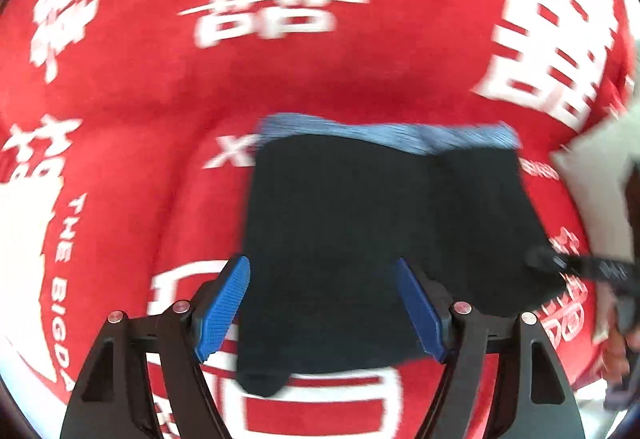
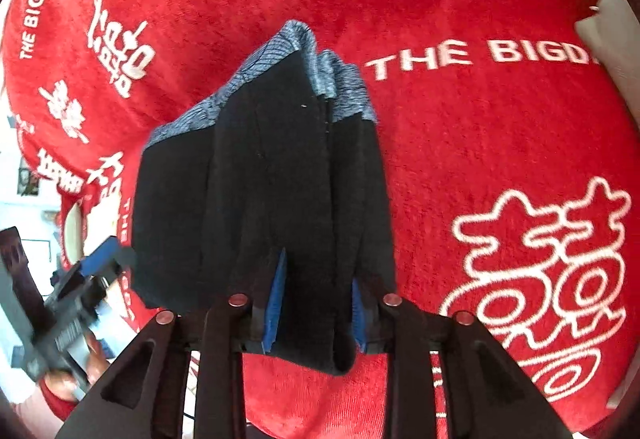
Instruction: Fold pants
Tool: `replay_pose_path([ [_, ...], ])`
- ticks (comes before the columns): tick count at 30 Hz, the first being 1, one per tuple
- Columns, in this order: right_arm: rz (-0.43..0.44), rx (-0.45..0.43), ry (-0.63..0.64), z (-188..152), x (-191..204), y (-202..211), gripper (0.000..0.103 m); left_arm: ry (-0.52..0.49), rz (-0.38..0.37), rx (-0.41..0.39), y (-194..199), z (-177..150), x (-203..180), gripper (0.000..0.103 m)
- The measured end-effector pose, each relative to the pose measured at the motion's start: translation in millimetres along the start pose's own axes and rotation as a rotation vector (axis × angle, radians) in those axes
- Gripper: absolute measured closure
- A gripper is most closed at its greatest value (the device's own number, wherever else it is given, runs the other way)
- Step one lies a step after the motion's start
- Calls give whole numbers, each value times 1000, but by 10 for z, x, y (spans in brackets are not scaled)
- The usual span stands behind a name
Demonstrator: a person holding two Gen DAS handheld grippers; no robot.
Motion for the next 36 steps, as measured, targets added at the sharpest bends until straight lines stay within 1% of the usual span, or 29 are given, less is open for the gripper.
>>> replay_pose_path([
  [1,-38,-10,2,-7,-16,20,62,20,8,12,-50,2,99,27],
  [3,-115,-37,18,-19,-35,95,61,43,29,63,-169,-28,241,27],
  [4,-133,-48,23,-16,-25,131,61,55,32,79,-216,-52,284,27],
  [6,-173,-84,44,-10,26,248,61,64,17,104,-304,-115,335,26],
  [8,-169,-119,69,-5,118,358,62,67,22,121,-398,-173,342,26],
  [9,-156,-130,84,-5,188,392,62,67,27,121,-440,-194,341,19],
  [10,-144,-128,100,-13,249,398,62,66,40,119,-454,-208,340,14],
  [11,-139,-118,122,-26,323,371,62,68,47,117,-486,-222,357,14],
  [14,-150,-82,175,-76,459,217,62,85,27,127,-536,-224,367,14],
  [17,-201,-40,190,-139,439,-20,62,79,20,128,-527,-195,350,14],
  [19,-222,-46,199,-162,439,-99,62,84,19,129,-509,-178,345,14],
  [22,-226,-60,209,-181,439,-102,62,103,20,128,-473,-129,363,14],
  [26,-215,-57,221,-206,432,-116,61,127,52,106,-434,34,507,14],
  [28,-207,-58,219,-214,423,-123,60,141,65,113,-455,73,580,14],
  [31,-200,-63,224,-219,442,-120,53,142,67,126,-484,84,632,14],
  [33,-210,-67,243,-234,478,-133,49,135,78,116,-460,121,634,14],
  [36,-225,-70,268,-247,539,-166,45,129,85,94,-456,243,633,14],
])
Point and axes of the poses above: each gripper's, at about its wrist camera, not at the fingertips, and y roughly against the way its jaws point, x to its left, z to its top, the point moved 6 cm from there along -y, roughly the way its jaws point, and after that the axes turned 4 degrees about -y, right-handed, at the moved point
